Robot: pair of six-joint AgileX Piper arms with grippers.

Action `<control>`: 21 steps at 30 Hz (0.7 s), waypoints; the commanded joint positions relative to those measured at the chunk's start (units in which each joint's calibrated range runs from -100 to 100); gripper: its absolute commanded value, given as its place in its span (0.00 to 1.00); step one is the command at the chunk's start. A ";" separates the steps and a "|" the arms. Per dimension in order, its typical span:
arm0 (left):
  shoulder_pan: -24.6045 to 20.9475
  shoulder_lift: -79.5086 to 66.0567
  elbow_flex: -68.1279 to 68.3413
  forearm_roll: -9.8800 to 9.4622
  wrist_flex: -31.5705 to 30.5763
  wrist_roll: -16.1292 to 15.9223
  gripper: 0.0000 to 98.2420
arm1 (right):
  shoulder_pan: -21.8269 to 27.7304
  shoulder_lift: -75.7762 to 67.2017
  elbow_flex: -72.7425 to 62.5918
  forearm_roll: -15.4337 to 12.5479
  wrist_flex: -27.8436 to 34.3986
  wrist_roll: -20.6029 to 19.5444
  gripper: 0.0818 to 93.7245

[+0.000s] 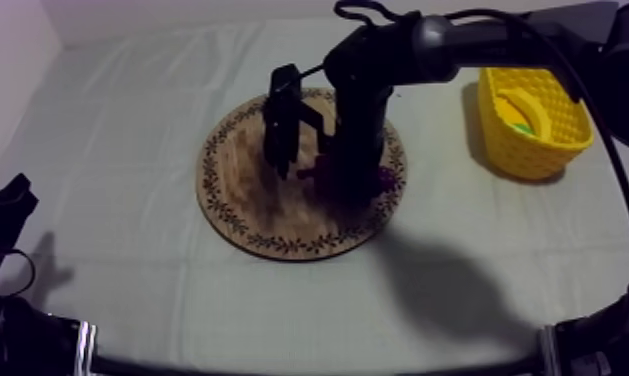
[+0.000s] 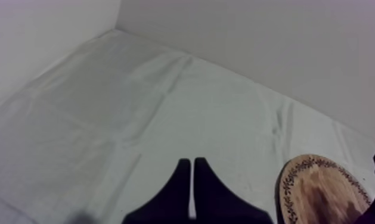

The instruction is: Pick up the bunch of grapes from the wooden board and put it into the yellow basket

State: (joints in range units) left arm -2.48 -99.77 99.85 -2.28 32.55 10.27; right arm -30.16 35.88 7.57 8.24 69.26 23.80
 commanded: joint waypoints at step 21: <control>-0.01 0.03 0.04 0.01 0.03 0.01 0.00 | 1.38 -12.90 -8.94 -0.37 10.07 2.45 0.37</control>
State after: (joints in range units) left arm -2.48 -99.77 99.85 -2.28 32.55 10.27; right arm -28.94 24.20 1.63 8.14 77.09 25.78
